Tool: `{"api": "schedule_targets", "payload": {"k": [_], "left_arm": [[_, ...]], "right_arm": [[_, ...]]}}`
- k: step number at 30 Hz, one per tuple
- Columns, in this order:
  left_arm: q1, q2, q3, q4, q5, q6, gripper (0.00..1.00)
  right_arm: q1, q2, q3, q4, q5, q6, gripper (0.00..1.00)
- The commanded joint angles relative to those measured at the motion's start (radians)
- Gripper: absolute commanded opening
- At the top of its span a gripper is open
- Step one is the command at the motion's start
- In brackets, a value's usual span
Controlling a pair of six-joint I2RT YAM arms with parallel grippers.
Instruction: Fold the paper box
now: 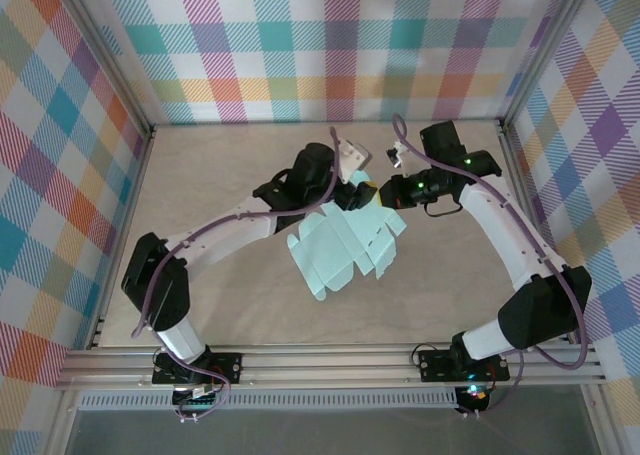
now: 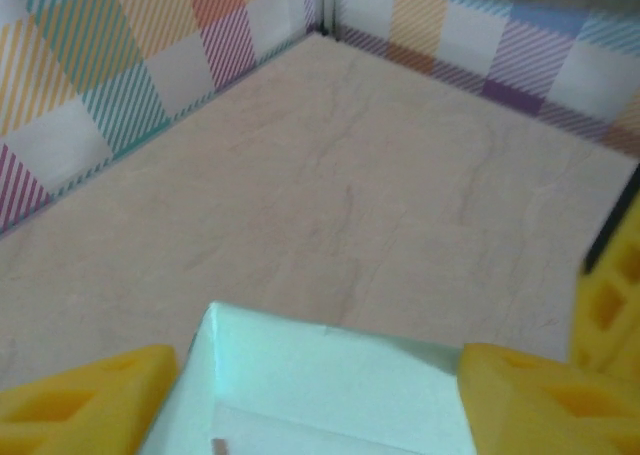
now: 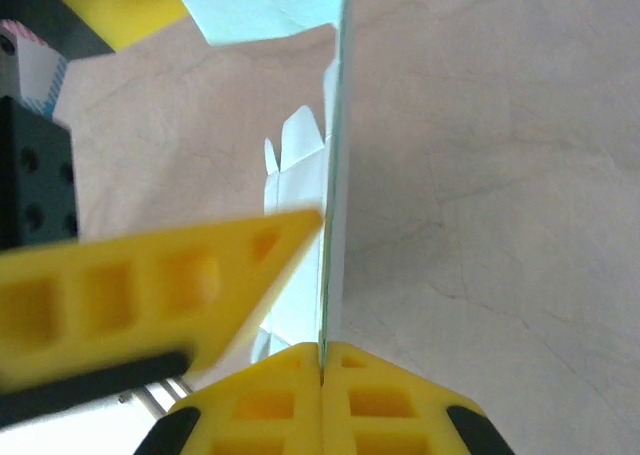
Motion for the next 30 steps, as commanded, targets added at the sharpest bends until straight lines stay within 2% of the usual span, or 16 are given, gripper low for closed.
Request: {"api": "schedule_targets", "payload": {"k": [1, 4, 12, 15, 18, 23, 27, 30], "left_arm": [[0.054, -0.093, -0.011, 0.015, 0.094, -0.027, 0.82], [0.133, -0.111, 0.022, -0.038, 0.143, -0.044, 0.9], [0.307, -0.096, 0.035, -0.058, 0.22, -0.116, 0.98], [0.356, -0.096, -0.011, -0.03, 0.206, -0.158, 0.98], [0.413, -0.113, -0.114, 0.055, 0.253, -0.195, 0.98], [0.528, -0.116, -0.319, 0.289, 0.48, -0.226, 0.98], [0.564, -0.086, -0.369, 0.316, 0.634, -0.166, 0.98], [0.564, -0.059, -0.395, 0.327, 0.734, -0.092, 0.94]], "right_arm": [[-0.002, -0.036, -0.024, 0.062, -0.058, -0.075, 0.0], [-0.015, -0.033, -0.035, 0.085, -0.055, -0.08, 0.0], [-0.039, -0.001, -0.012, 0.104, -0.043, -0.095, 0.0], [-0.045, -0.004, -0.006, 0.105, -0.062, -0.102, 0.0], [-0.058, -0.007, -0.006, 0.108, -0.117, -0.097, 0.0], [-0.102, -0.009, -0.016, 0.126, -0.24, -0.067, 0.0], [-0.126, -0.024, -0.038, 0.149, -0.289, -0.056, 0.0], [-0.138, -0.038, -0.058, 0.169, -0.333, -0.049, 0.0]]}}
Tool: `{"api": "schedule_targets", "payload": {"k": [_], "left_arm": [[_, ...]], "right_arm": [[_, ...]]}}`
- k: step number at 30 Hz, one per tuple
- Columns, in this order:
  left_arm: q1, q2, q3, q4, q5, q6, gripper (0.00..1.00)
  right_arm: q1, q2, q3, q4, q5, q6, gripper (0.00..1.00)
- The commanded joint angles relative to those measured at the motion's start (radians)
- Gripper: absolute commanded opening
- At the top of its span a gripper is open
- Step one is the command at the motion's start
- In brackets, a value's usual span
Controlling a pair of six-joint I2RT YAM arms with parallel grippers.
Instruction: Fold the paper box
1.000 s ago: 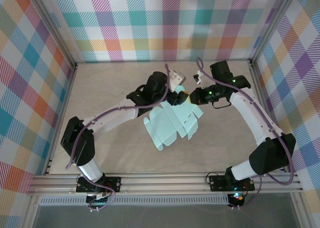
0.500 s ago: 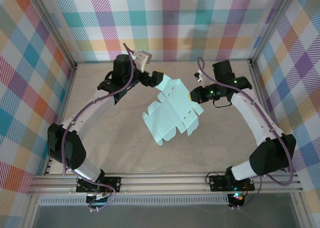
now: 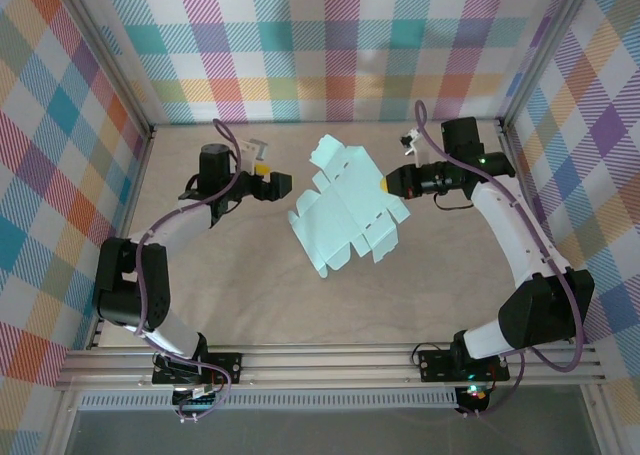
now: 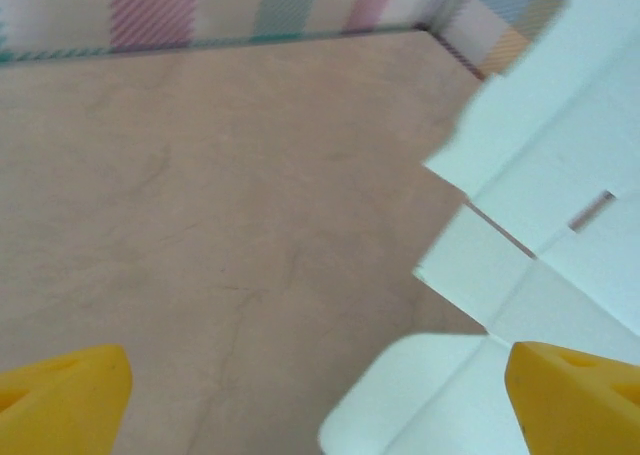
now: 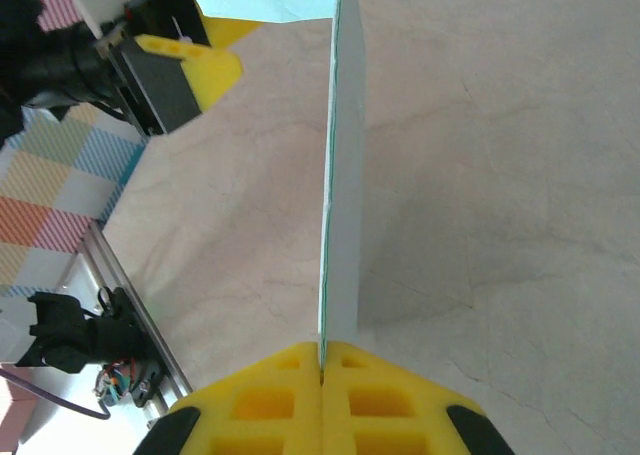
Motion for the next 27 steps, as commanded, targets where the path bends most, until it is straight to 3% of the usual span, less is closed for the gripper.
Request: {"api": "schedule_targets", "payload": {"k": [1, 5, 15, 19, 27], "left_arm": [[-0.004, 0.028, -0.006, 0.066, 0.221, 0.099, 0.92], [-0.004, 0.104, 0.107, -0.159, 0.371, 0.301, 0.88], [-0.004, 0.311, 0.44, -0.747, 0.552, 0.774, 0.79], [-0.008, 0.372, 0.544, -0.896, 0.6, 0.871, 0.76], [-0.029, 0.4, 0.604, -1.008, 0.644, 0.934, 0.51]], "right_arm": [[-0.014, -0.032, -0.026, 0.04, -0.116, 0.009, 0.0], [-0.019, -0.032, -0.019, 0.002, -0.151, -0.023, 0.0], [-0.02, -0.037, -0.01, -0.03, -0.219, -0.091, 0.0], [-0.021, -0.046, -0.016, -0.036, -0.219, -0.098, 0.0], [-0.021, -0.03, -0.014, -0.039, -0.212, -0.092, 0.0]]}}
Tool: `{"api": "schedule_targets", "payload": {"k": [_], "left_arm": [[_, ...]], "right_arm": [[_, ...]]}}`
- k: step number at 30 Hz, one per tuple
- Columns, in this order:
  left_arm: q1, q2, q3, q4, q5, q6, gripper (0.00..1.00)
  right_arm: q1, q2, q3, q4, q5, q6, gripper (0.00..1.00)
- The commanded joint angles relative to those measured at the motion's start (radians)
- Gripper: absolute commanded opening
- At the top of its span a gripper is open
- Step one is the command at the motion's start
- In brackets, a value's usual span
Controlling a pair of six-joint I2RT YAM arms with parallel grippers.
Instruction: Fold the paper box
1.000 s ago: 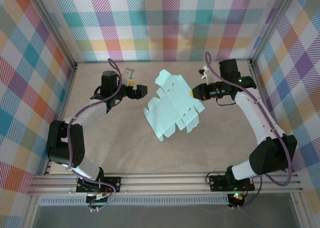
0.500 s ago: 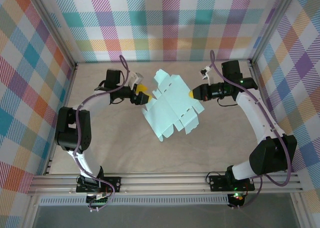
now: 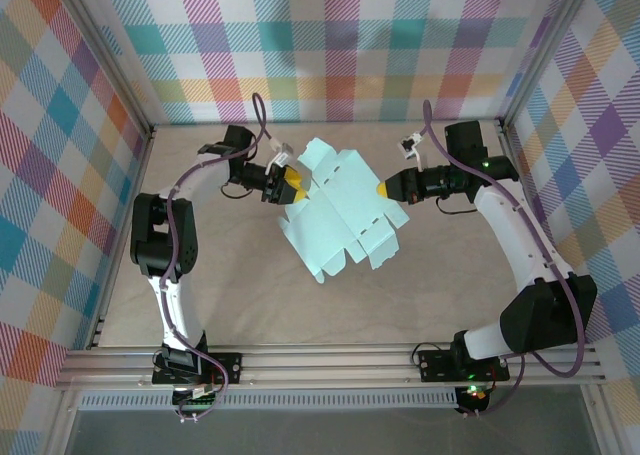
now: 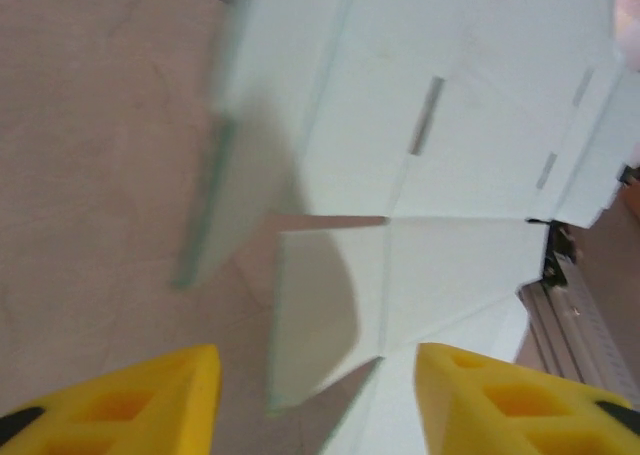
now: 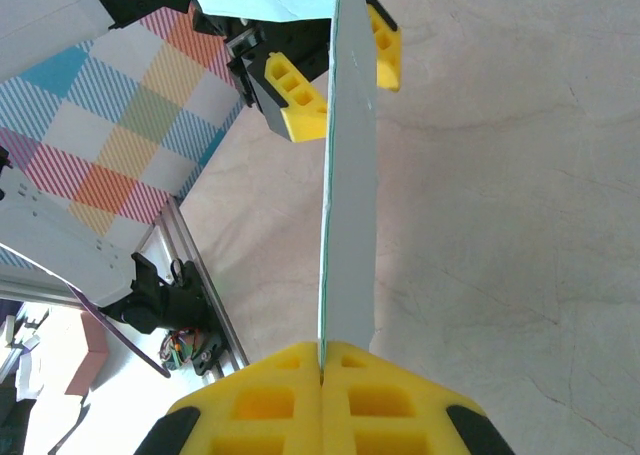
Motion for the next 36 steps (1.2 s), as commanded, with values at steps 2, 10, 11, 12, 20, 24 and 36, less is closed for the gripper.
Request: {"api": "schedule_targets", "payload": {"k": [2, 10, 11, 12, 20, 24, 36], "left_arm": [[-0.029, 0.015, 0.055, -0.131, 0.061, 0.1, 0.5], [-0.045, 0.021, 0.076, -0.071, 0.016, 0.033, 0.48], [-0.046, 0.022, 0.079, -0.071, 0.018, 0.033, 0.43], [-0.046, 0.023, 0.079, -0.067, 0.018, 0.03, 0.4], [-0.046, 0.012, 0.068, -0.061, 0.0, 0.023, 0.26], [-0.046, -0.002, 0.049, -0.044, -0.026, 0.017, 0.14], [-0.058, -0.072, -0.055, 0.128, -0.077, -0.068, 0.0]], "right_arm": [[-0.006, 0.006, 0.016, -0.024, -0.04, -0.033, 0.0], [-0.006, 0.002, 0.016, -0.028, -0.047, -0.036, 0.0], [-0.007, 0.0, 0.016, -0.03, -0.045, -0.037, 0.0], [-0.007, -0.002, 0.016, -0.031, -0.043, -0.037, 0.0], [-0.007, 0.004, 0.017, -0.049, -0.022, -0.045, 0.0], [-0.007, 0.017, 0.023, -0.057, -0.013, -0.042, 0.0], [-0.007, 0.017, 0.02, -0.039, -0.007, -0.013, 0.0]]}}
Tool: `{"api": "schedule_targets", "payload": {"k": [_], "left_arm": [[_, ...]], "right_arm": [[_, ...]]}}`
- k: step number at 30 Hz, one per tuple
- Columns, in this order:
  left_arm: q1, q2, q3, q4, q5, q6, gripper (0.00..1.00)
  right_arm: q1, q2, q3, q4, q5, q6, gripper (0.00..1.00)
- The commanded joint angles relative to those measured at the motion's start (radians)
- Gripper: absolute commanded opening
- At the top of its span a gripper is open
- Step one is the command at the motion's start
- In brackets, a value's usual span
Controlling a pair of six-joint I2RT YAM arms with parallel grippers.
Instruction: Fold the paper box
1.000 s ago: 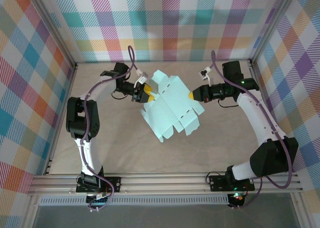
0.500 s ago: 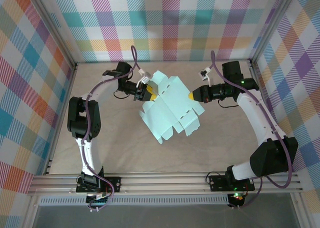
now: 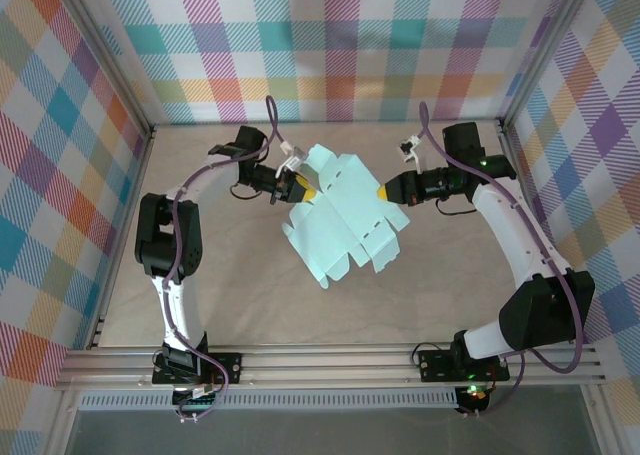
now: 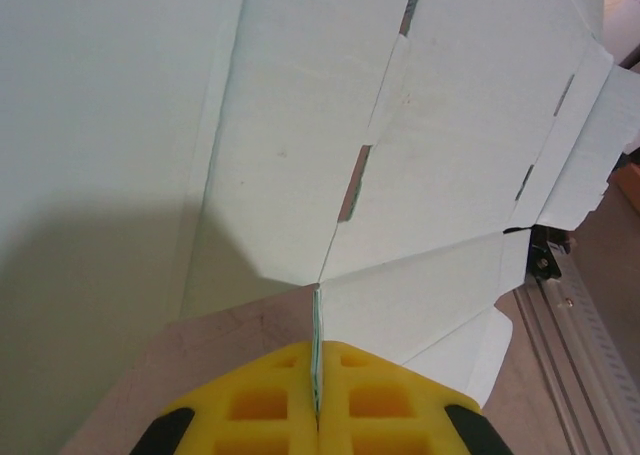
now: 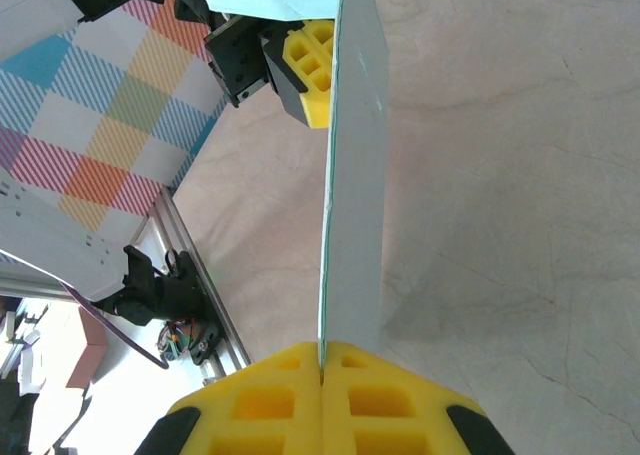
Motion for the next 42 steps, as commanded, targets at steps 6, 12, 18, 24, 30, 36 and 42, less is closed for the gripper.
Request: {"api": "schedule_targets", "payload": {"k": [6, 12, 18, 24, 30, 36, 42], "left_arm": [[-0.058, -0.218, -0.298, 0.567, -0.321, -0.239, 0.05], [-0.167, -0.337, -0.493, 0.848, -0.639, -0.291, 0.05], [-0.369, -0.365, -0.619, 1.107, -1.109, -0.291, 0.06], [-0.525, -0.318, -0.701, 1.365, -1.382, -0.249, 0.08], [-0.67, -0.144, -0.657, 1.604, -1.681, -0.032, 0.07], [-0.706, -0.057, -0.601, 1.682, -1.777, 0.01, 0.07], [-0.672, -0.141, -0.608, 1.519, -1.687, -0.16, 0.08]], "right_arm": [[-0.008, -0.003, 0.012, 0.036, -0.007, 0.087, 0.0], [-0.008, -0.016, 0.0, 0.085, -0.013, 0.147, 0.0], [-0.008, -0.033, -0.01, 0.113, 0.006, 0.179, 0.0], [-0.007, -0.039, -0.011, 0.138, 0.004, 0.207, 0.0], [-0.009, -0.051, -0.005, 0.14, 0.011, 0.211, 0.0], [-0.011, -0.056, -0.009, 0.139, 0.029, 0.21, 0.0], [-0.017, -0.059, -0.006, 0.121, 0.042, 0.195, 0.0]]}}
